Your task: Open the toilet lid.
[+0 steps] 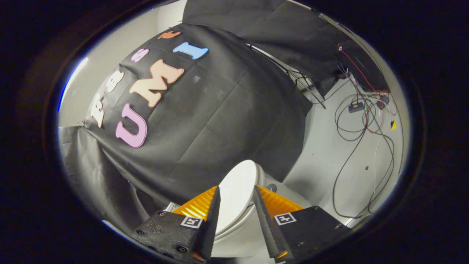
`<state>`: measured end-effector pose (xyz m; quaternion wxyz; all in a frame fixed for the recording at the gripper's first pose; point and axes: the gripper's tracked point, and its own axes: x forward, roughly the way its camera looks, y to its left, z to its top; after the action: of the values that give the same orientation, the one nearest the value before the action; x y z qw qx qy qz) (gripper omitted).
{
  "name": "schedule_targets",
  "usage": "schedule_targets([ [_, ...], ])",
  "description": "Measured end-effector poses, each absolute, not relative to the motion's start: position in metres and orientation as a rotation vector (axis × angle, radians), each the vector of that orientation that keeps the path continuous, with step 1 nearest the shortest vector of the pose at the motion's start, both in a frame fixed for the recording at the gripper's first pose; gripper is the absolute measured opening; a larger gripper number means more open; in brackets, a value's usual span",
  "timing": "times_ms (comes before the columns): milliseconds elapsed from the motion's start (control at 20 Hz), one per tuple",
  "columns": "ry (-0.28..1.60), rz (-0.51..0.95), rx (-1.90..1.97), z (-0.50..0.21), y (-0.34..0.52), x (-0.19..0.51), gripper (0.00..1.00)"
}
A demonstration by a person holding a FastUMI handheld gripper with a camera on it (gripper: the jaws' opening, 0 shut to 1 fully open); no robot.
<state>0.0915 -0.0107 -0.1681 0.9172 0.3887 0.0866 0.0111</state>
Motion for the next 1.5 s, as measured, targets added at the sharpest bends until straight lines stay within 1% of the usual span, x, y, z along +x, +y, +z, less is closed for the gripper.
schedule_targets([
  [200, 0.198, 0.017, 0.882, -0.189, -0.002, 0.11, 0.56],
  [750, 0.301, -0.12, 1.105, -0.247, -0.006, 0.163, 0.56],
  [850, 0.326, -0.13, 1.133, -0.254, -0.013, 0.171, 0.51],
  [900, 0.313, -0.117, 1.149, -0.25, -0.015, 0.173, 0.46],
  [1000, 0.291, -0.101, 1.184, -0.246, -0.022, 0.182, 0.42],
  [1150, 0.297, -0.123, 1.214, -0.249, -0.027, 0.196, 0.33],
  [1250, 0.31, -0.112, 1.237, -0.251, -0.025, 0.193, 0.23],
  [1300, 0.301, -0.104, 1.259, -0.25, -0.027, 0.193, 0.14],
  [1400, 0.283, -0.067, 1.299, -0.247, -0.027, 0.194, 0.1],
  [1450, 0.276, -0.05, 1.317, -0.245, -0.027, 0.194, 0.09],
  [1500, 0.271, -0.039, 1.326, -0.246, -0.025, 0.197, 0.05],
])
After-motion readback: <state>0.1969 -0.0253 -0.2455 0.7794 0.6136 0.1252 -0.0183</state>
